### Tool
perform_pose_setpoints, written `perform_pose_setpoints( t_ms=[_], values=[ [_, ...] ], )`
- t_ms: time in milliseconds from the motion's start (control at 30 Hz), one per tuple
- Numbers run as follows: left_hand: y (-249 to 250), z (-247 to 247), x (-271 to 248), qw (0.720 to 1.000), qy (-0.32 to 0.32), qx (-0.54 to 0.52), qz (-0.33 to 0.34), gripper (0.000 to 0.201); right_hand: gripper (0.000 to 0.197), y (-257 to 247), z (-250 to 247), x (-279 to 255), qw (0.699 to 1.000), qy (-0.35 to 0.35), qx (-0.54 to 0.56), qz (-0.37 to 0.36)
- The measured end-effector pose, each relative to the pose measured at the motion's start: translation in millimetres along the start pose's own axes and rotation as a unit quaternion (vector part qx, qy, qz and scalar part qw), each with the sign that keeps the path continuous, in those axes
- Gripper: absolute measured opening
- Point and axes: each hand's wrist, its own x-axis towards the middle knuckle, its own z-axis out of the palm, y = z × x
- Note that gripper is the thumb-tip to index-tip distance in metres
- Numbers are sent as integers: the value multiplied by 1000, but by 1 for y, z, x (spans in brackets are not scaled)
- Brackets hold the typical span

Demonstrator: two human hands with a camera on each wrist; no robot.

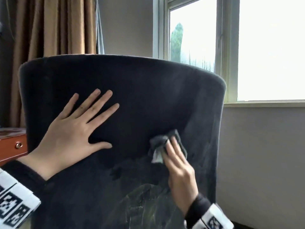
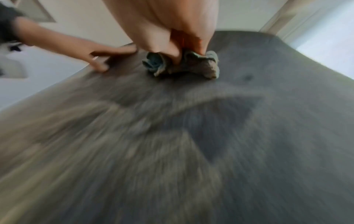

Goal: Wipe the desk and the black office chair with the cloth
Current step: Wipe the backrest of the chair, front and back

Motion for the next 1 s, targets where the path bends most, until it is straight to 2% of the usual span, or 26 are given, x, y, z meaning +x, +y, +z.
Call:
perform_pose_setpoints(
  t_ms=[67, 100, 200, 267, 333, 433, 467, 533, 633, 700, 800, 900, 967, 1000],
  values=[
    [-4, 1, -1, 1000, -12, 8, -6, 91, 54, 10, -13, -5, 998, -50, 7, -38],
    [-7, 1, -1, 1000, -20, 7, -7, 92, 54, 25, -21, 13, 999, -42, 3, -33],
    [-10, 2, -4, 1000, -25, -16, -11, 92, 52, 74, -43, 93, 997, 48, -44, 49],
    [-9, 2, -5, 999, -26, -19, -10, 92, 48, 83, -45, 111, 992, 71, -56, 86],
    [-8, 2, -7, 1000, -20, -16, -16, 92, 52, 61, -32, 74, 994, 57, -41, 78],
    [4, 2, -10, 999, 25, 0, -24, 93, 61, 17, -19, -14, 999, -39, -10, 17],
    [12, 3, -8, 999, 41, -1, -13, 92, 63, 13, -22, -23, 998, -64, -9, 1],
    [27, 6, 1, 998, 55, -3, 23, 88, 62, 30, -34, 7, 998, -57, -5, -3],
    [30, 12, 10, 998, 40, 4, 40, 91, 54, 74, -53, 95, 997, 37, -44, 58],
    [26, 14, 11, 999, 27, 4, 41, 93, 53, 89, -52, 117, 992, 51, -69, 96],
    [26, 14, 12, 999, 29, 7, 45, 95, 60, 62, -26, 51, 988, 55, -44, 137],
    [29, 15, 14, 999, 27, 6, 40, 92, 69, 29, -14, -23, 994, 13, -23, 108],
    [30, 14, 16, 999, 28, 7, 44, 89, 64, 45, -22, -8, 996, 0, -17, 83],
    [31, 14, 16, 999, 27, 6, 46, 89, 60, 60, -28, 14, 995, 11, -20, 98]
  ],
)
